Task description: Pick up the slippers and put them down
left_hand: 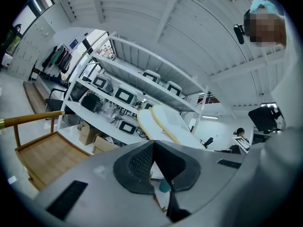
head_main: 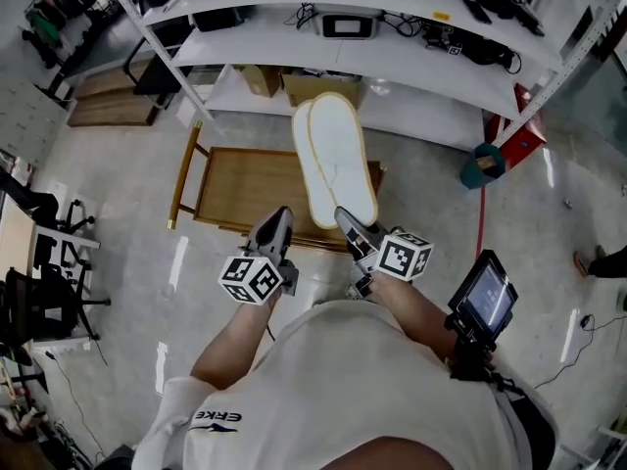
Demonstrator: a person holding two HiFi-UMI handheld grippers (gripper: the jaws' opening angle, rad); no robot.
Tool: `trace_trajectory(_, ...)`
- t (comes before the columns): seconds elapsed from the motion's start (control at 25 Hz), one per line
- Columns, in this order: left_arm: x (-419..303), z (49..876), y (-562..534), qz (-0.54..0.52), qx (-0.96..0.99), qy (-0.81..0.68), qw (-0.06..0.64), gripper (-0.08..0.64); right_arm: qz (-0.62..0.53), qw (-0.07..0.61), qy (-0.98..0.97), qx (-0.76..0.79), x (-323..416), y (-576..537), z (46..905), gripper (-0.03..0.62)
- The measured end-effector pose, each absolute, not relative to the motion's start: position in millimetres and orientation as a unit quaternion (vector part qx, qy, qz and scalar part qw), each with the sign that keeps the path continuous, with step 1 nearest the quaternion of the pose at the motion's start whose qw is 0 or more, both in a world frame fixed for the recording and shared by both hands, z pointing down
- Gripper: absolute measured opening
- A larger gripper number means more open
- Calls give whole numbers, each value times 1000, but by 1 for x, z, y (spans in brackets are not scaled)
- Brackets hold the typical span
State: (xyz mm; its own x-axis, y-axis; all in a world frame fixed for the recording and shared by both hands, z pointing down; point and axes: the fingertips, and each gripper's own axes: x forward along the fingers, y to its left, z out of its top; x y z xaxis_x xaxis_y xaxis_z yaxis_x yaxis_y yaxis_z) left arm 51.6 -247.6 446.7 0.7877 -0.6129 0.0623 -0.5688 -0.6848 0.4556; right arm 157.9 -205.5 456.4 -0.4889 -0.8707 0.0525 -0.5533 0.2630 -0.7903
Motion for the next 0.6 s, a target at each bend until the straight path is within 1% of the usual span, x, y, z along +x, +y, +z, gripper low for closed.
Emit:
trace_trajectory(0.12,49,449,-251,-46,910,-344,228,3,-383,160,785,-460,152,-218,466,54)
trace_trajectory(0.28,44,451,-254,-43,899,-373,225,3,-381,125,800,-446,145,-231,474,54)
trace_trajectory(0.6,18,453,-259,-44,872,-438,216,3,-387,93,821,-408,127,-250,485,54)
